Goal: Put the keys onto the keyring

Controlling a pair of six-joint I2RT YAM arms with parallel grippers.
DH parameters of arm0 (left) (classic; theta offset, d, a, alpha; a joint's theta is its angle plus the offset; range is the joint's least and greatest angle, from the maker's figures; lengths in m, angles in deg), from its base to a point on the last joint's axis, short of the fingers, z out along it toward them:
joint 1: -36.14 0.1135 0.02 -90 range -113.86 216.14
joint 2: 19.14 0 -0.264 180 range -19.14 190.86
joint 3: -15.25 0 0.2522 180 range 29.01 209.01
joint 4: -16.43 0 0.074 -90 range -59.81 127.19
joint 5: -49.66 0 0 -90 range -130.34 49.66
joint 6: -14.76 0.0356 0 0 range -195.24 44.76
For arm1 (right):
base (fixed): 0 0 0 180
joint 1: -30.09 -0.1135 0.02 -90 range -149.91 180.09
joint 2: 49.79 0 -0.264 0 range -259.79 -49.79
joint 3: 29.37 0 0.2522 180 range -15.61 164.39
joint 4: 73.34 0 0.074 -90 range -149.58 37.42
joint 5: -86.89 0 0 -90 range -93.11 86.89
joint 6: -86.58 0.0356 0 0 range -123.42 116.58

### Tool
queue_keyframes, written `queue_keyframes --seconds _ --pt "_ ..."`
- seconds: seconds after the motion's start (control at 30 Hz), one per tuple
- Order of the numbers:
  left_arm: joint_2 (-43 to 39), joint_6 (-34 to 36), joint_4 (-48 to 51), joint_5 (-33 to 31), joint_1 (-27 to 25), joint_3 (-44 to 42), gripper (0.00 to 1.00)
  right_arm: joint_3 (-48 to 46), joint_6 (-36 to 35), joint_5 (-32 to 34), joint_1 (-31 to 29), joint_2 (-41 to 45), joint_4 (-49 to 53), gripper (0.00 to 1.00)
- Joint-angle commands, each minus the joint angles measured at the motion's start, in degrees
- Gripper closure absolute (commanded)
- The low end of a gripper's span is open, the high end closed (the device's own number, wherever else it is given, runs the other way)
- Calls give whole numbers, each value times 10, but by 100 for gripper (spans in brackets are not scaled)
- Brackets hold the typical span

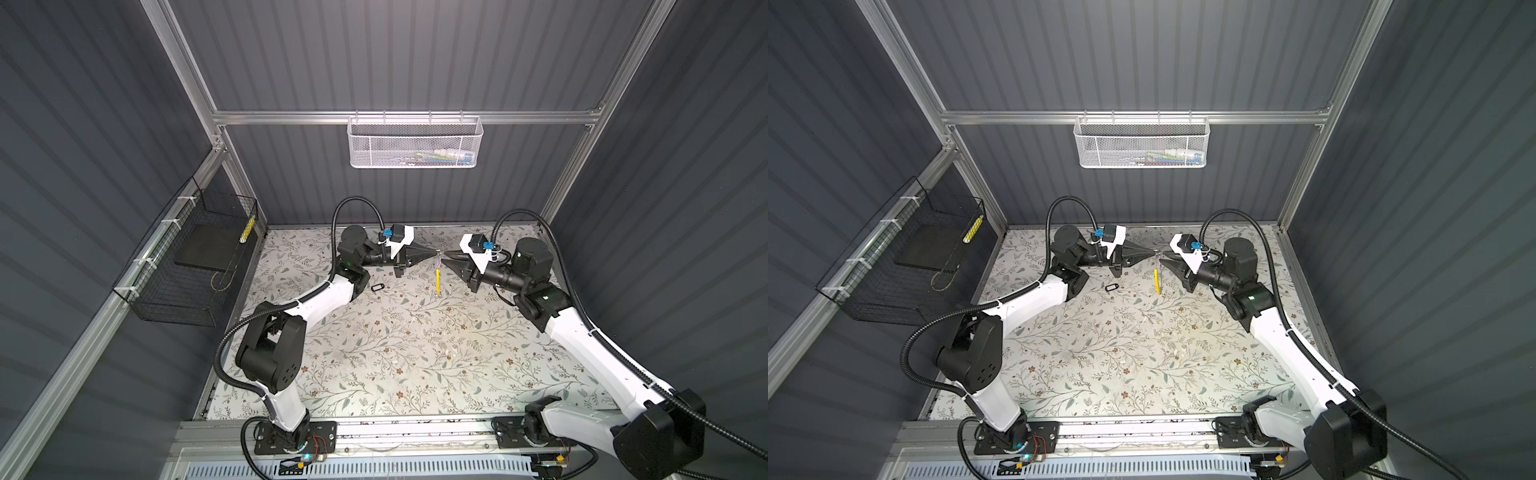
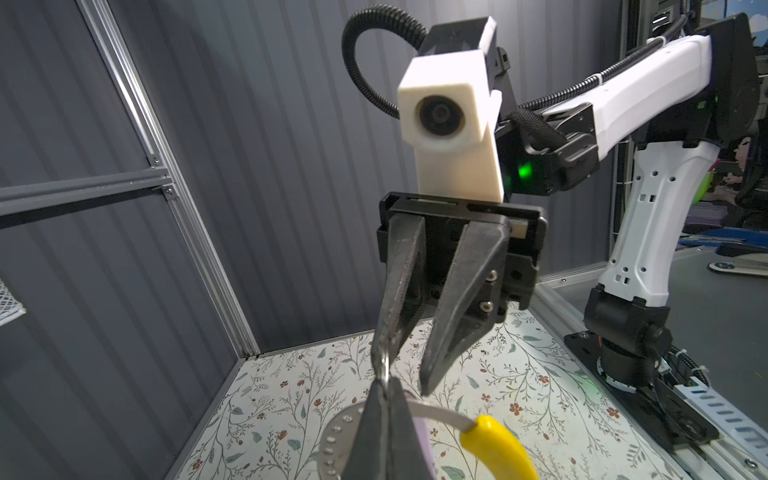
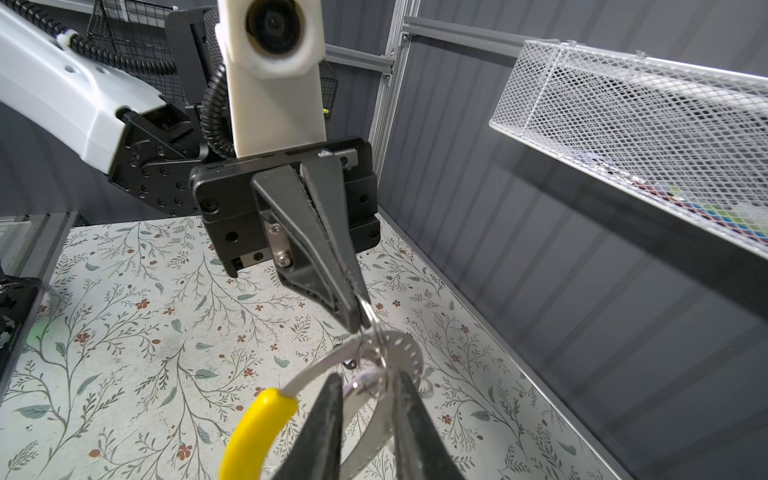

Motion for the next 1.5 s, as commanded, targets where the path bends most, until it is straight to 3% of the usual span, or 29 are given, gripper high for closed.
queue_keyframes --seconds 0.0,0.27,0.63,0.67,0.73,0.83,1.03,1.23,1.47 --pt "3 14 6 15 -5 9 100 17 9 6 1 -4 -27 76" --pt "6 34 32 22 -7 19 100 17 10 -5 1 -14 -42 83" --pt "4 81 93 19 -6 33 100 19 -2 -29 2 -20 -18 99" --pt "1 95 111 14 -7 34 97 21 -5 -27 1 -18 -12 100" --pt "-10 155 184 -13 -7 41 79 26 -12 -18 2 -17 10 100" --pt "-32 271 327 -79 -6 65 70 46 -29 7 2 -16 74 100" --pt "-61 435 536 -199 -24 125 76 105 -58 38 0 -29 215 100" --pt "-67 482 589 -227 -47 142 76 152 -68 57 -8 -55 290 100" --pt "-63 512 627 -234 -62 162 75 160 -68 62 -16 -56 296 100"
